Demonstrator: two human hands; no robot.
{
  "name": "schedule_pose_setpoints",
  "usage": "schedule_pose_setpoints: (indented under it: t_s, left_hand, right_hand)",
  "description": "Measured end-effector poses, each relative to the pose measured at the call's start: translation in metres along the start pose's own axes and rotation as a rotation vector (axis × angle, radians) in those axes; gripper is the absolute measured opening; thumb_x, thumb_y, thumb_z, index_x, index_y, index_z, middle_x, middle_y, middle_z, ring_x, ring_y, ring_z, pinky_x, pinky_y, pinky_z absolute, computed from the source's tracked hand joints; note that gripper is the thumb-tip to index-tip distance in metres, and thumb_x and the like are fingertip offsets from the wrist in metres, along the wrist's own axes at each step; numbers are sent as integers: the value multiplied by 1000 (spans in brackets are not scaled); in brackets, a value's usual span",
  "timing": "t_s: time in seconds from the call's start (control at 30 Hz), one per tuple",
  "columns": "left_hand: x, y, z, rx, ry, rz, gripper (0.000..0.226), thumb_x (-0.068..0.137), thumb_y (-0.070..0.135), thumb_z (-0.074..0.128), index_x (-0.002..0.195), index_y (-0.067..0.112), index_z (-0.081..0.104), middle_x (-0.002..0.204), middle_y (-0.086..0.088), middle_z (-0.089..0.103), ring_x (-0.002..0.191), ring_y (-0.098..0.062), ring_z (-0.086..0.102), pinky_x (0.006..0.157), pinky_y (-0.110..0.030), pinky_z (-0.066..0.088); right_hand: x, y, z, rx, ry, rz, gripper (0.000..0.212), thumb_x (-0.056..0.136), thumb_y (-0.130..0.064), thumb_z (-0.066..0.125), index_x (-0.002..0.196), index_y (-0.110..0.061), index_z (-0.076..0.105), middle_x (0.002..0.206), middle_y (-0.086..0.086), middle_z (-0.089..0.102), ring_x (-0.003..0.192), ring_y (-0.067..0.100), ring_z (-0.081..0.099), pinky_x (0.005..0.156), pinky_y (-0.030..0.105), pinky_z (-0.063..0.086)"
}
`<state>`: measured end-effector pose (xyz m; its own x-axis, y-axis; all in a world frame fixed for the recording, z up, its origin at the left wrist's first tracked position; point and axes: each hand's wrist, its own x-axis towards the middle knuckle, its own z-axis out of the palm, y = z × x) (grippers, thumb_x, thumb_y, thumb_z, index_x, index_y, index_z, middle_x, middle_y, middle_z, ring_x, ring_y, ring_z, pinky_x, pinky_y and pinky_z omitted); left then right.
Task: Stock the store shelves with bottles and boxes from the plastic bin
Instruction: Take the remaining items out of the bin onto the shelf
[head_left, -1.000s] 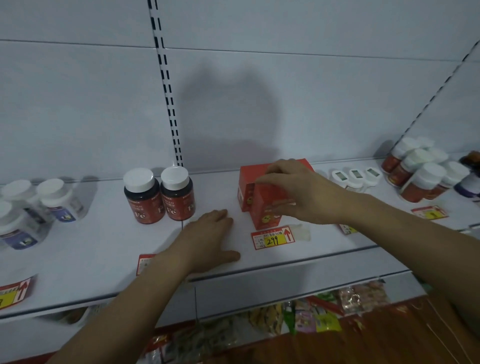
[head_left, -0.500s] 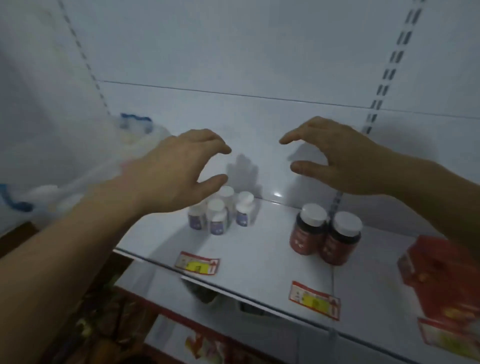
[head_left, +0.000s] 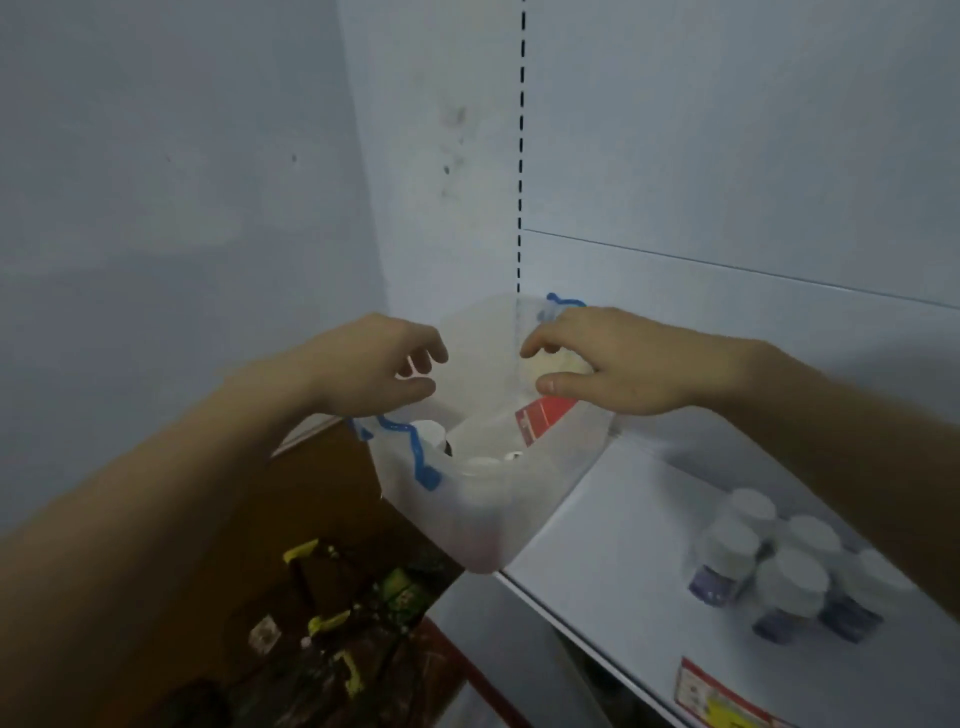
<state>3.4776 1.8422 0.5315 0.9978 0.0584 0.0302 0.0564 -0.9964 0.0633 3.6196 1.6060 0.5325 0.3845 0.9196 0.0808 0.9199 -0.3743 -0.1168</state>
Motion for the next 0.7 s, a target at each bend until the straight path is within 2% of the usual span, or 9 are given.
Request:
schedule_pose_setpoints:
  t_s: [0.07,0.17,0.27,0.3,0.33,0.4,0.5,0.6,0.7]
  left_hand:
    - [12,-7,7,27,-155,-18,44,95,41,63,135,24,54,124,5,64,103,-11,63,95,-31,53]
    - [37,-4,21,48,-420,-47,62,93,47,64,146,22,44,140,1,55,124,-20,54,108,-38,42]
    - [68,-8,43,18,-652,-74,71,91,41,68,152,25,36,153,-2,42,139,-28,40,115,-48,36]
    - [75,-12,51,18,-711,-81,69,91,37,70,151,26,38,153,-2,40,139,-31,40,114,-51,38]
    - [81,-15,60,32,-756,-79,64,91,32,69,148,26,41,152,-3,41,138,-32,41,111,-53,41]
    - [87,-17,72,78,-810,-33,53,92,23,67,142,25,48,147,-4,46,135,-31,43,110,-53,42]
    - [85,-17,59,73,-755,75,52,92,22,68,140,27,49,140,0,51,128,-25,50,107,-47,45]
    - [70,-30,15,0,-561,88,48,94,34,67,136,35,46,129,4,54,106,-19,62,93,-41,55]
    - [50,-48,-20,-199,-338,89,37,94,42,63,128,43,47,117,7,61,93,-15,67,82,-39,59]
  right_hand:
    - [32,-11,10,-6,-115,12,43,96,-54,53,134,-34,54,119,-8,58,102,10,55,92,31,47]
    - [67,-26,26,12,-400,23,41,93,-54,61,128,-33,58,112,-10,65,92,12,66,87,30,54]
    - [90,-37,43,24,-626,81,57,81,-61,72,129,-34,55,103,-10,64,93,15,67,87,37,59]
    - [94,-41,50,3,-673,97,60,80,-60,73,130,-32,55,99,-8,64,91,16,67,83,34,60]
    - [96,-45,55,-19,-721,106,59,82,-55,72,131,-27,56,94,-6,65,84,15,67,73,28,60]
    - [98,-51,64,-34,-791,116,50,91,-44,66,131,-14,59,84,-2,65,69,14,62,49,18,52]
    - [97,-54,69,19,-805,134,44,96,-40,58,130,-11,59,82,-2,62,65,11,59,49,17,49]
    - [95,-56,68,-16,-761,123,43,96,-42,56,128,-13,60,79,-6,58,67,6,54,50,20,41]
    - [93,-58,69,-82,-738,73,43,95,-41,58,123,-10,64,98,2,65,81,14,60,61,24,48]
